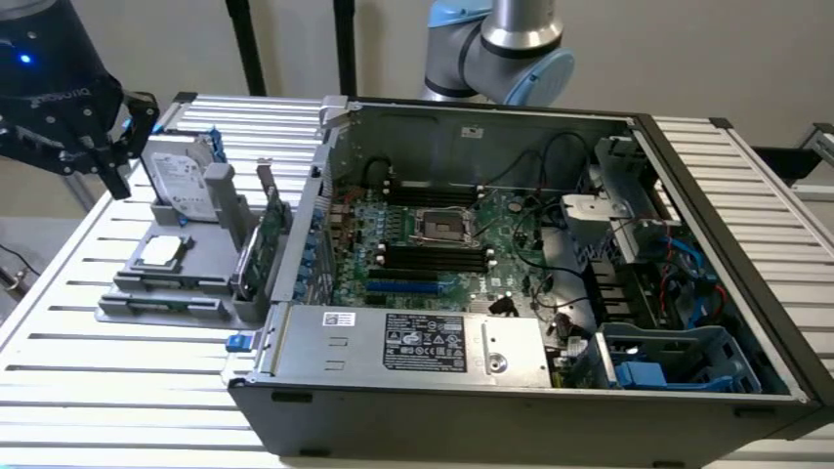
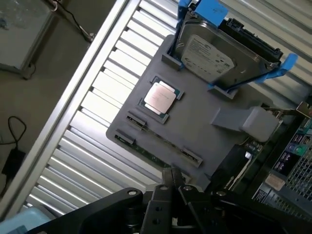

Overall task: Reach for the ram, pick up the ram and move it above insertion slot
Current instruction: 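Pick up the ram and move it above insertion slot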

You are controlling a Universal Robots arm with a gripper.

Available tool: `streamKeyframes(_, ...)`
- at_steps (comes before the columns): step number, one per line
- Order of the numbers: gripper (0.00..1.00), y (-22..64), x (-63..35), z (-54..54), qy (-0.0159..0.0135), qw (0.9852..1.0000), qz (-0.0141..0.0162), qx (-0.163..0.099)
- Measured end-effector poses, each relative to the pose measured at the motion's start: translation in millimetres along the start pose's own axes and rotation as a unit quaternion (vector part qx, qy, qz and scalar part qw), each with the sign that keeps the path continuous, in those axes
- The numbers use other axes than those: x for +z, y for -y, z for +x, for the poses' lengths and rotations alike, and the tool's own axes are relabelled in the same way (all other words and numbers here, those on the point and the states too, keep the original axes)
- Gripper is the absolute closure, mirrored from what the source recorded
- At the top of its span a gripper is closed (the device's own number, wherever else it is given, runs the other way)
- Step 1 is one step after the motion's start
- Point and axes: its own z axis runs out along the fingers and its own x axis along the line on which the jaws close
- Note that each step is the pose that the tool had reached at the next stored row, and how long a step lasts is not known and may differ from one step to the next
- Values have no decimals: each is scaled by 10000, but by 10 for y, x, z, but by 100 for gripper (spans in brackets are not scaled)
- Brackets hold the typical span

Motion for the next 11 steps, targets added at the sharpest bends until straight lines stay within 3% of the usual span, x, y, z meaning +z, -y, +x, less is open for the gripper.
streamKeyframes(6, 89, 0, 0, 0, -4, 9985, 4, -546)
streamKeyframes(11, 89, 0, 0, 0, -7, 9950, 9, -1002)
